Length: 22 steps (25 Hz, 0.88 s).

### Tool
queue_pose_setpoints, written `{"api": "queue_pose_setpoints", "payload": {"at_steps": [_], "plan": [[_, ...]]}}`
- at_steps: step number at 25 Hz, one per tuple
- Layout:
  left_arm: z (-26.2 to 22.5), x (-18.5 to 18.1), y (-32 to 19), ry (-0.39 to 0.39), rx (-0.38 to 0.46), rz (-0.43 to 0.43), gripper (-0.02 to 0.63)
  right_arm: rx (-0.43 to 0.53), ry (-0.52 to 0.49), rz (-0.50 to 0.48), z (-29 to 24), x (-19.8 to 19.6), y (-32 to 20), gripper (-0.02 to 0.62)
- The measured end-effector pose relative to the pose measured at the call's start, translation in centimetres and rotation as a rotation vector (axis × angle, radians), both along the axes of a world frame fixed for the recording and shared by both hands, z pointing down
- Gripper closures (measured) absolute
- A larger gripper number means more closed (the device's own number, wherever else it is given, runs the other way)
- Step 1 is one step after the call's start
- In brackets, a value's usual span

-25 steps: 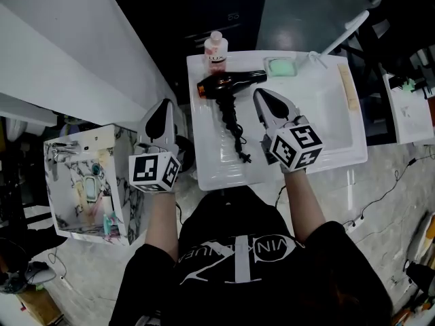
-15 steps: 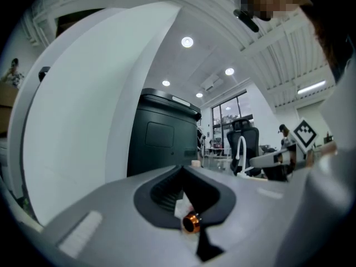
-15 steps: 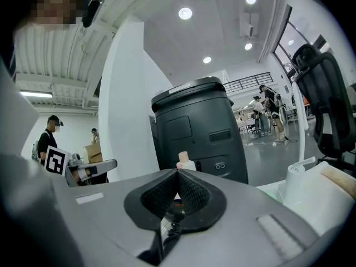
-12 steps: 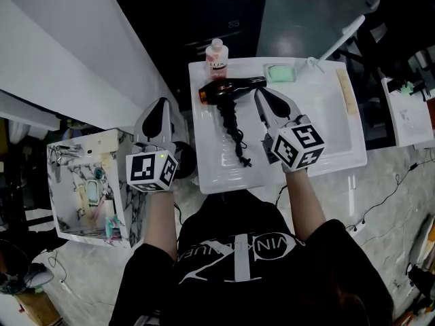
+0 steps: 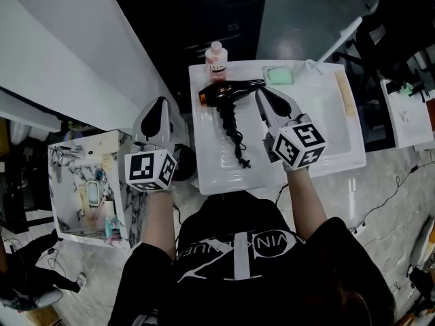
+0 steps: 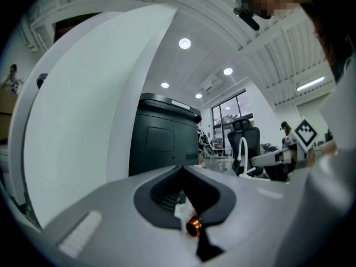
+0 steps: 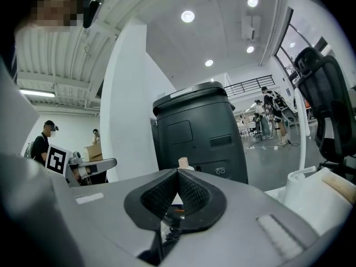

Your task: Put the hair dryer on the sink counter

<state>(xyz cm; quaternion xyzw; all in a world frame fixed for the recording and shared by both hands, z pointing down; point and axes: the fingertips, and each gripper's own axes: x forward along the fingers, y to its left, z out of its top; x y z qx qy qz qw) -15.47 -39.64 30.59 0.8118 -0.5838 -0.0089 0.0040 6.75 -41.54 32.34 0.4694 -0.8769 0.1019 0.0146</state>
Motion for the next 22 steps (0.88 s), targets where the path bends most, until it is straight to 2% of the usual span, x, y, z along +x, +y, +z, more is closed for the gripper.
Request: {"api": "queue_pose_setpoints", "payload": {"at_steps": [22], "plan": [[-0.2, 0.0, 0.62, -0.002, 0.003, -0.029, 0.606, 0.036, -0.021, -0.014, -0.69, 0.39, 0.46, 0.592]]}}
